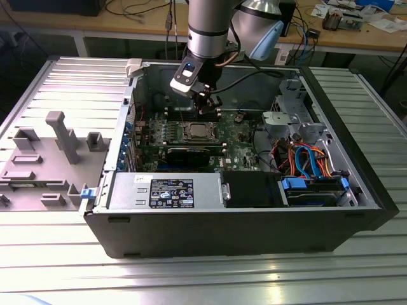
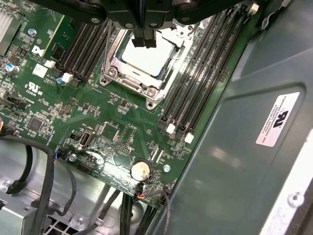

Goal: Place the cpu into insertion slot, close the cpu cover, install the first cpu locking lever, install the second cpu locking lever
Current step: 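Install the first cpu locking lever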

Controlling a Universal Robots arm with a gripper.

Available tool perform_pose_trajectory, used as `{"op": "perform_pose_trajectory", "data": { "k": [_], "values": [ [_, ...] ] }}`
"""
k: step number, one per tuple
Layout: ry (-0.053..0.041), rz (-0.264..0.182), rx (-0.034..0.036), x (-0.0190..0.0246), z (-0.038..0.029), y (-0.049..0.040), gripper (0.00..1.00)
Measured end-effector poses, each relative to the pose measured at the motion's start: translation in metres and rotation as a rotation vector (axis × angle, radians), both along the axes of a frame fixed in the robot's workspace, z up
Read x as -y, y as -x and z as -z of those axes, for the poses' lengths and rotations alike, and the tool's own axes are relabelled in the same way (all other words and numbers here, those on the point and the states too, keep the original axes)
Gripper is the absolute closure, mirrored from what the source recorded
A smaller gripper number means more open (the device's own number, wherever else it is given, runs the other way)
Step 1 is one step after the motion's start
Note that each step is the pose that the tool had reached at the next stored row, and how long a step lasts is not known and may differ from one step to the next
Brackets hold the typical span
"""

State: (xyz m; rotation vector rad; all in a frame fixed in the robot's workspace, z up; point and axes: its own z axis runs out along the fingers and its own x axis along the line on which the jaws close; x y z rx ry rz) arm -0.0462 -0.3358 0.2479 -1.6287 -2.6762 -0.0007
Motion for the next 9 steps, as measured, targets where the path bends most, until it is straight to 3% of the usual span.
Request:
{"op": "perform_pose_trajectory", "data": {
  "k": [9],
  "values": [
    [0.0000, -0.109, 0.0000, 0.0000, 0.0000, 0.0000, 0.89]
  ]
}}
